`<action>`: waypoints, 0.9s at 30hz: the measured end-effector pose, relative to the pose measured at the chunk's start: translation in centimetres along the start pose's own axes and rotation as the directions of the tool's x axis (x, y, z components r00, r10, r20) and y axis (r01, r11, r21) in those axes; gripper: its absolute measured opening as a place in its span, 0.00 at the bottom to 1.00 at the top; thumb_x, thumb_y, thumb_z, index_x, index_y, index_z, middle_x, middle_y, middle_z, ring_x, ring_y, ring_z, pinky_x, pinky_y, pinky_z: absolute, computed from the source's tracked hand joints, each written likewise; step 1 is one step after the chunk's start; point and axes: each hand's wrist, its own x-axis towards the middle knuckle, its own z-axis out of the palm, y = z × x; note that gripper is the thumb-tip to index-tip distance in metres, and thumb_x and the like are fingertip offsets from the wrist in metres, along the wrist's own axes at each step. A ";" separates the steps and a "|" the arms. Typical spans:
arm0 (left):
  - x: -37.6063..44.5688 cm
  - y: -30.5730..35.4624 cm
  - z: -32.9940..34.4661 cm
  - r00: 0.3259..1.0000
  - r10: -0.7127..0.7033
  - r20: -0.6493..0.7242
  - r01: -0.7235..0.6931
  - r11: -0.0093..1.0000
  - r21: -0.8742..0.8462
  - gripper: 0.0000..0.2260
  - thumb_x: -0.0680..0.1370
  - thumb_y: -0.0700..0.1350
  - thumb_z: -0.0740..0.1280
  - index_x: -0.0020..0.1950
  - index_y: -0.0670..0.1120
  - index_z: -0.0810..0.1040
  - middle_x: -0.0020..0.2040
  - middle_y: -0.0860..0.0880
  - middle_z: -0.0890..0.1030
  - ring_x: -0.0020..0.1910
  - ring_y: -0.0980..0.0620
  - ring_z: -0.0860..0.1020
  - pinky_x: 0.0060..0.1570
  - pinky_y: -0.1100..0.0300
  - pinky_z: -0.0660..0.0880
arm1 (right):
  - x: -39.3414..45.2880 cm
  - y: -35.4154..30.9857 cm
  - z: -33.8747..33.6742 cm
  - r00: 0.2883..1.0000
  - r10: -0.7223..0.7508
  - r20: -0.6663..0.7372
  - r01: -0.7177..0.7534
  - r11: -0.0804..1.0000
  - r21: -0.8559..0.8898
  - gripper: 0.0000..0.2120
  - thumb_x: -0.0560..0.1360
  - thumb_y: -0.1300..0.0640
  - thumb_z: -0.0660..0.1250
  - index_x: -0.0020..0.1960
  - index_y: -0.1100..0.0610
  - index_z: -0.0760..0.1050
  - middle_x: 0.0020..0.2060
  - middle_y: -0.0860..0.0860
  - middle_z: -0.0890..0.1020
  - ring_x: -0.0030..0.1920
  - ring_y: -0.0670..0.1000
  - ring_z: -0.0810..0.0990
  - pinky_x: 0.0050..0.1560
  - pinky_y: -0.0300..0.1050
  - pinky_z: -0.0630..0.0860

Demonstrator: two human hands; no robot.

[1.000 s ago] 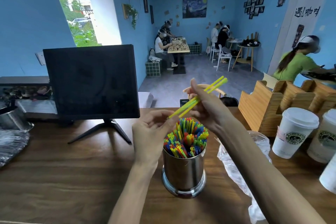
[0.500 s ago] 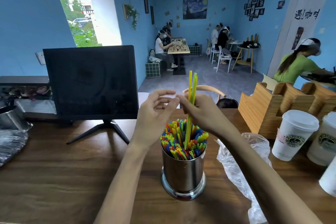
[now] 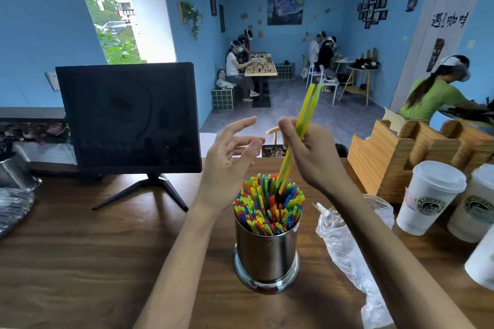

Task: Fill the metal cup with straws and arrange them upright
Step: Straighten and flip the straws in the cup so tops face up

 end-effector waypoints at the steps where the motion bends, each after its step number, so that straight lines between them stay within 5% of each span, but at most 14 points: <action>1: 0.0 -0.2 0.0 1.000 -0.007 0.008 0.007 1.000 -0.003 0.15 0.80 0.48 0.70 0.66 0.59 0.76 0.53 0.50 0.86 0.54 0.52 0.84 0.56 0.52 0.80 | -0.3 0.5 0.5 0.998 0.014 0.060 -0.012 0.999 -0.042 0.22 0.83 0.41 0.54 0.33 0.49 0.69 0.26 0.48 0.74 0.29 0.46 0.72 0.33 0.45 0.68; 6: -0.4 -1.3 -0.2 0.997 -0.049 0.055 0.046 0.997 0.058 0.15 0.80 0.44 0.71 0.66 0.52 0.78 0.54 0.50 0.85 0.54 0.56 0.83 0.53 0.62 0.79 | -2.2 2.9 2.5 0.925 0.133 0.357 -0.065 0.978 -0.197 0.23 0.80 0.36 0.60 0.38 0.52 0.77 0.31 0.48 0.79 0.33 0.44 0.77 0.37 0.47 0.71; 9: -0.6 -1.8 -0.6 0.997 -0.059 0.054 0.053 0.992 0.111 0.17 0.78 0.46 0.73 0.66 0.53 0.78 0.56 0.53 0.82 0.53 0.59 0.82 0.52 0.65 0.77 | -2.3 3.3 2.1 0.952 0.160 0.261 -0.125 0.981 -0.147 0.12 0.76 0.40 0.71 0.46 0.49 0.77 0.39 0.44 0.80 0.41 0.41 0.78 0.41 0.39 0.71; 12: -0.8 -2.0 -1.0 0.997 -0.054 0.054 0.047 0.991 0.124 0.17 0.78 0.46 0.73 0.66 0.52 0.78 0.57 0.53 0.82 0.54 0.61 0.81 0.51 0.69 0.76 | -2.2 2.7 1.9 0.993 0.088 0.081 -0.081 0.993 -0.087 0.15 0.76 0.46 0.73 0.57 0.47 0.73 0.44 0.46 0.79 0.42 0.45 0.78 0.42 0.39 0.73; 14: -1.0 -2.2 -1.0 0.997 -0.050 0.059 0.043 0.993 0.114 0.16 0.78 0.44 0.73 0.66 0.50 0.78 0.57 0.52 0.82 0.54 0.60 0.81 0.52 0.69 0.76 | -2.3 3.1 2.3 0.987 0.064 0.144 -0.051 0.995 -0.092 0.17 0.77 0.50 0.72 0.63 0.47 0.71 0.44 0.45 0.80 0.44 0.46 0.79 0.47 0.43 0.76; 18: -1.5 -2.7 -1.4 0.994 -0.052 0.101 0.038 0.991 0.131 0.13 0.78 0.44 0.72 0.62 0.51 0.81 0.53 0.56 0.84 0.56 0.60 0.81 0.54 0.68 0.76 | -3.1 4.9 3.5 0.924 0.110 0.366 -0.034 0.977 -0.209 0.14 0.79 0.40 0.64 0.59 0.46 0.77 0.50 0.45 0.82 0.53 0.48 0.79 0.57 0.54 0.76; 22: -2.0 -2.9 -2.1 0.995 -0.032 0.098 0.014 0.984 0.180 0.07 0.76 0.46 0.74 0.53 0.52 0.84 0.46 0.57 0.84 0.48 0.59 0.81 0.47 0.67 0.76 | -3.2 4.2 2.9 0.973 0.091 0.210 -0.071 0.992 -0.100 0.19 0.79 0.48 0.70 0.68 0.47 0.73 0.55 0.43 0.79 0.52 0.41 0.78 0.51 0.35 0.74; 25: -2.5 -2.2 -3.3 0.969 -0.059 0.238 0.005 0.975 0.224 0.06 0.71 0.51 0.76 0.44 0.50 0.85 0.35 0.54 0.78 0.35 0.59 0.72 0.37 0.65 0.69 | -3.1 4.4 3.2 0.947 0.082 0.311 -0.010 0.975 -0.224 0.11 0.81 0.52 0.67 0.63 0.46 0.80 0.55 0.44 0.81 0.57 0.45 0.77 0.59 0.48 0.73; 27: -2.7 -1.4 -3.9 0.887 -0.154 0.435 0.015 0.952 0.305 0.08 0.68 0.52 0.80 0.43 0.52 0.86 0.35 0.51 0.78 0.35 0.57 0.72 0.38 0.62 0.69 | -3.3 4.7 3.4 0.913 0.165 0.373 -0.077 0.968 -0.241 0.09 0.82 0.52 0.65 0.57 0.47 0.83 0.54 0.44 0.82 0.57 0.46 0.78 0.62 0.54 0.73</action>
